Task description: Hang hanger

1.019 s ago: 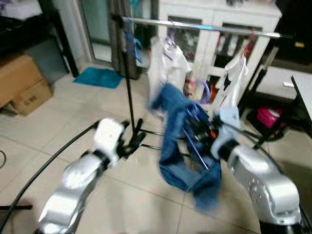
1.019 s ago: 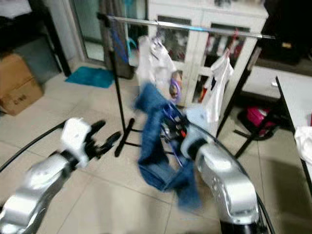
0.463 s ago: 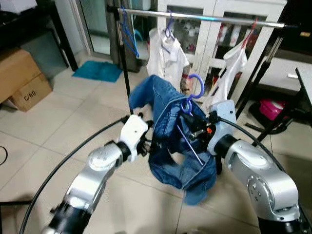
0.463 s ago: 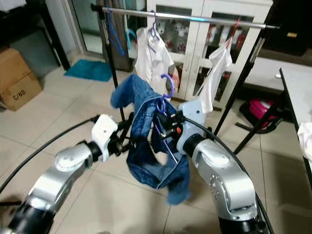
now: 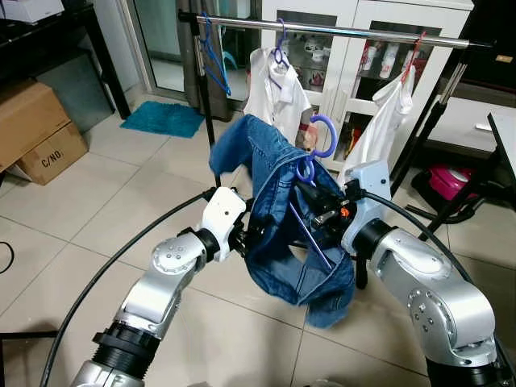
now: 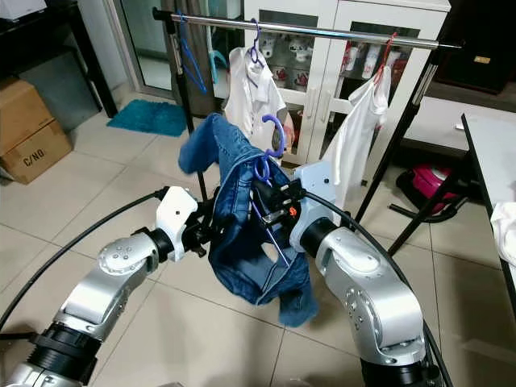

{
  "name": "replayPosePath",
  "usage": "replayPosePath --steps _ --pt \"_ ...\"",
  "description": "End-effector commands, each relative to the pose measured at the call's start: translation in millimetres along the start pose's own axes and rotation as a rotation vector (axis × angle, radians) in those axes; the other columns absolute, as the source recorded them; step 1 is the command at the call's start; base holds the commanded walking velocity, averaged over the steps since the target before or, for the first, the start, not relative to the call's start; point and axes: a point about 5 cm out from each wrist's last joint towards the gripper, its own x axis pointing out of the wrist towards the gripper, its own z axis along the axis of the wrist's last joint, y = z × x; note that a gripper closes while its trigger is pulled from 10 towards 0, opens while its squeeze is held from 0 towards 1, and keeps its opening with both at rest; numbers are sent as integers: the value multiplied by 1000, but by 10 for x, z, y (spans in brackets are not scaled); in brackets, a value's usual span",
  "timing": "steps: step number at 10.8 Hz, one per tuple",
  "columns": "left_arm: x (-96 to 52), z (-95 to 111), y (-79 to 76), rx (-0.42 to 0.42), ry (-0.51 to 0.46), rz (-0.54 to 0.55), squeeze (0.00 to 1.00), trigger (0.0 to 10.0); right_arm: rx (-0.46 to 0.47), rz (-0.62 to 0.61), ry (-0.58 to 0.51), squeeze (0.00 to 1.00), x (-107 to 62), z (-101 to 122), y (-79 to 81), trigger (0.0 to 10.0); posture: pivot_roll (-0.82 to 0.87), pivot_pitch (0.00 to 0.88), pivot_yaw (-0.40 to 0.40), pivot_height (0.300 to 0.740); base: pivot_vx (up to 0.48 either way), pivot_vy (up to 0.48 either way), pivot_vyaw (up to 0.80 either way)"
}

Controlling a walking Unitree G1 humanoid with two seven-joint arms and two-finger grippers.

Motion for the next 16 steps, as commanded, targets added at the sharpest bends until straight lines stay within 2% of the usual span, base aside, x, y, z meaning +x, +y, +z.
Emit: replayPosePath --steps 1,4,7,9,11,13,14,16 --pt "9 18 31 -11 -14 -10 0 0 -20 31 -59 0 16 143 55 0 -128 0 20 740 0 0 0" --pt "28 19 -3 -27 -24 -58 0 0 -20 27 -65 0 11 151 50 0 -129 0 25 740 0 0 0" --pt "18 19 49 -23 -27 -40 0 0 -21 27 -65 0 17 151 46 0 -129 0 22 740 0 0 0" --pt "4 23 129 -7 -28 19 0 0 -23 29 -66 0 20 153 45 0 -129 0 22 740 0 0 0" --pt "-69 59 377 37 -38 194 0 0 -22 33 -65 0 31 153 46 0 -122 0 14 740 0 0 0" --pt "-156 186 547 87 -84 277 0 0 -29 26 -36 0 32 114 30 0 -122 0 11 740 0 0 0" --pt "-215 301 639 151 -105 316 0 0 -52 21 12 0 23 51 6 0 -122 0 11 740 0 0 0" --pt "-391 708 911 325 -172 431 0 0 -149 77 142 0 -58 -124 -32 0 -122 0 11 740 0 0 0"
